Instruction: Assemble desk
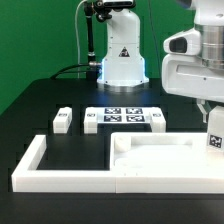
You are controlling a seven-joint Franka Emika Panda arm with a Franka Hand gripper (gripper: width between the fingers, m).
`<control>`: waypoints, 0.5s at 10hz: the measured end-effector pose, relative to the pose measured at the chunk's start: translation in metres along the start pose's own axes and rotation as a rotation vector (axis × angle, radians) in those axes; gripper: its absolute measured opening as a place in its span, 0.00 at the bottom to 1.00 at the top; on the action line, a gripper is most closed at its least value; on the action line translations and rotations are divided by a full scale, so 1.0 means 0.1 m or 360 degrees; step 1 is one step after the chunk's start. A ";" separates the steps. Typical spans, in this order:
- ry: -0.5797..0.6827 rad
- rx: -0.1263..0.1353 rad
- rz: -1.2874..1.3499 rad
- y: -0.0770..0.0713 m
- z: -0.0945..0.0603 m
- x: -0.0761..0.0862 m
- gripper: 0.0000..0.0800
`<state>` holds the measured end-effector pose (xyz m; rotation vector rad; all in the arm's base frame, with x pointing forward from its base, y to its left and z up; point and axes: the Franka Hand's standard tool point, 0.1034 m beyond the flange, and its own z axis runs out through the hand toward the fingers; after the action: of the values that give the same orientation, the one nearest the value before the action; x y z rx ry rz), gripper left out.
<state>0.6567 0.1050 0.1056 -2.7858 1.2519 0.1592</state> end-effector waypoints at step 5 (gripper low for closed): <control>-0.0001 0.0095 0.0761 0.00 0.02 -0.06 0.37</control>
Offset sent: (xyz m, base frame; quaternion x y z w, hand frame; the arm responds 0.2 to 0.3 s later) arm 0.0013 -0.0048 0.0051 0.1013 0.0455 0.2902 0.9505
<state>0.6522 0.1096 0.1040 -2.3856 1.8642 0.1472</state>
